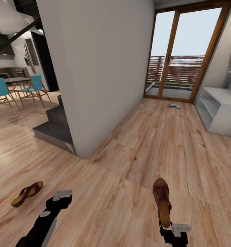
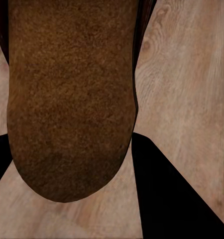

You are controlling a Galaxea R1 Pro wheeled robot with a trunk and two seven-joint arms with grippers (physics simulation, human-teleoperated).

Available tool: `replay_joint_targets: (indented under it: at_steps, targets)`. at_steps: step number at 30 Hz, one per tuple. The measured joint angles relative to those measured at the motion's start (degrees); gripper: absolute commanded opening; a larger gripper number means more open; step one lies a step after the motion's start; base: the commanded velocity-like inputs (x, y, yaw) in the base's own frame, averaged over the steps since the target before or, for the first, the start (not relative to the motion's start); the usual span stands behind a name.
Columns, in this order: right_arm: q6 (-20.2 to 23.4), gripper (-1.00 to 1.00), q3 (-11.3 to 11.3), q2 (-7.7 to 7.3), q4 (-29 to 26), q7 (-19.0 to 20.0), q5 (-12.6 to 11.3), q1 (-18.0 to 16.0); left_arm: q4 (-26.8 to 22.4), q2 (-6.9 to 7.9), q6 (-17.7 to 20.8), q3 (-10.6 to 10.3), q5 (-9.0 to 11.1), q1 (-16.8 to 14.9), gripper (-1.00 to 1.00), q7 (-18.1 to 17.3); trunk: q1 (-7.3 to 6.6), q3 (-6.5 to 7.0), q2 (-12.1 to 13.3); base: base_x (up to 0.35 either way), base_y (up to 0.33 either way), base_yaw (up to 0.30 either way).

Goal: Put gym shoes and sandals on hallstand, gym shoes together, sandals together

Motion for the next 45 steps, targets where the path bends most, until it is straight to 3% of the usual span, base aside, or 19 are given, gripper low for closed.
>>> replay_joint_targets:
  at_steps: [20, 45]
  targets:
    - [0.0, -1.00, 0.0, -0.02, 0.0, 0.0, 0.0, 0.0, 0.0, 0.10, 0.2, 0.1, 0.0, 0.0, 1.00, -0.3, 0.00, 0.00, 0.0, 0.337, 0.013, -0.300]
    - [0.0, -1.00, 0.0, 0.01, -0.1, -0.1, 0.0, 0.0, 0.0, 0.13, 0.2, 0.1, 0.1, 0.0, 1.00, -0.4, 0.00, 0.00, 0.0, 0.339, 0.132, -0.299]
